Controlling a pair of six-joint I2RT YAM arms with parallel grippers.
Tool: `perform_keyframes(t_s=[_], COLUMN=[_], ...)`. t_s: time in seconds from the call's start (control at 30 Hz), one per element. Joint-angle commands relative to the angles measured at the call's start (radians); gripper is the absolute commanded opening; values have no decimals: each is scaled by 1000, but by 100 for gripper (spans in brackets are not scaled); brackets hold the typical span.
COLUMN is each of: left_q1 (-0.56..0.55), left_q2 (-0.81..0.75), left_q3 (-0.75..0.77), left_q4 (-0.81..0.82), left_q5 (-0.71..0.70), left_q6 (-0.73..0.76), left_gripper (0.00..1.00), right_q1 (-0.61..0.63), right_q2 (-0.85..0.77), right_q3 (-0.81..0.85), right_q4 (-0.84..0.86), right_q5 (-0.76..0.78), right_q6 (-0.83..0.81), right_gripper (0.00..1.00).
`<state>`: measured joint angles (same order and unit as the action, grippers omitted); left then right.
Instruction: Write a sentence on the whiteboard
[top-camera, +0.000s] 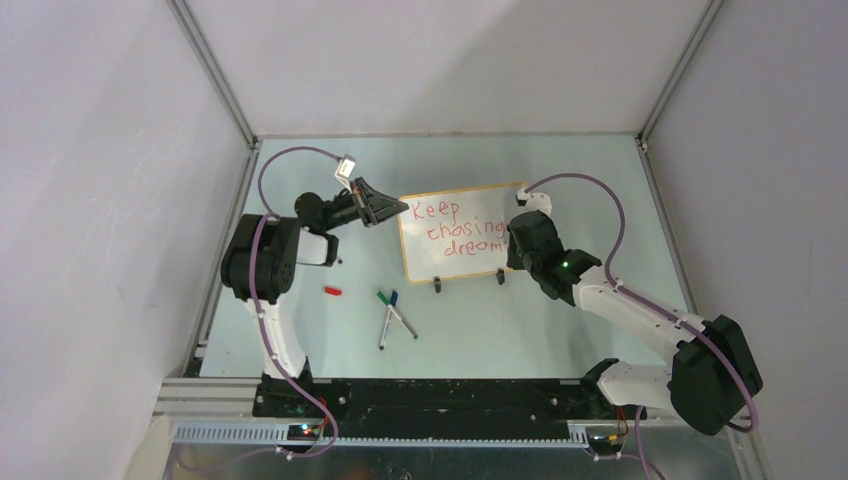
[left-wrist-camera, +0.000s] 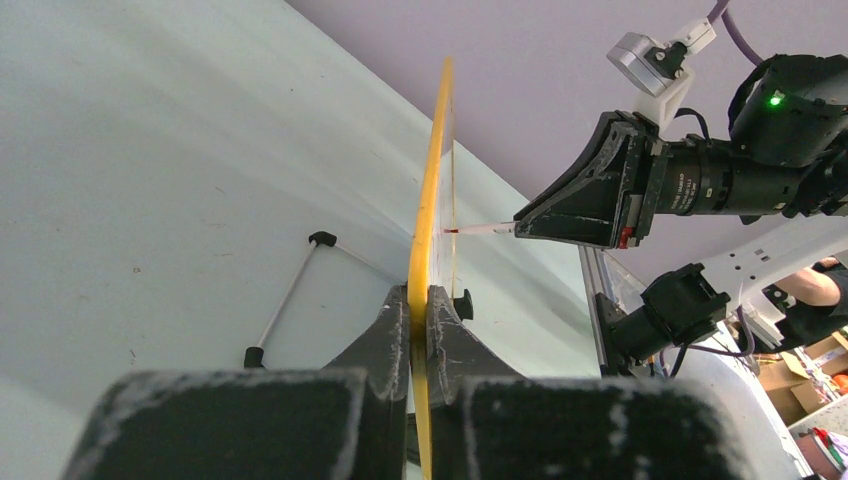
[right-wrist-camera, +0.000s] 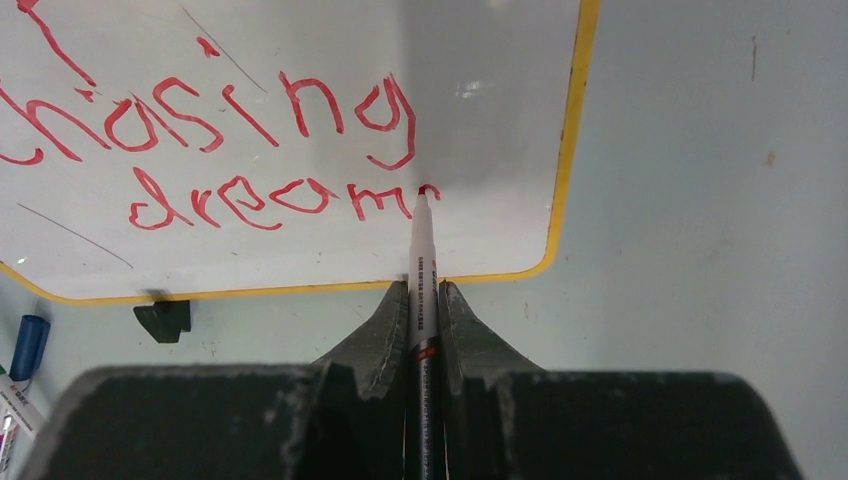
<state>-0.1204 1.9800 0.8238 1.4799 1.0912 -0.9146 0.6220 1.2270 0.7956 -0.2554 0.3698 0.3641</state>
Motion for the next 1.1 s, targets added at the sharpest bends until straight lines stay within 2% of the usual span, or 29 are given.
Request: perform_keyframes(t_s=[0.0,1.07], left_q1=[-6,-5], left_q2=[-33,-33], left_q3=[-16,-17], left_q4=[58,57], left_q5=[50,51], left_q6=[77,77], left_gripper=[0,0], right_q1=[-4,-16], right_q2=[14,28], right_q3=[43,44], right_q4=[35,-65], right_q5=[-20,17], right_q6=[-11,19], right_gripper=[0,0])
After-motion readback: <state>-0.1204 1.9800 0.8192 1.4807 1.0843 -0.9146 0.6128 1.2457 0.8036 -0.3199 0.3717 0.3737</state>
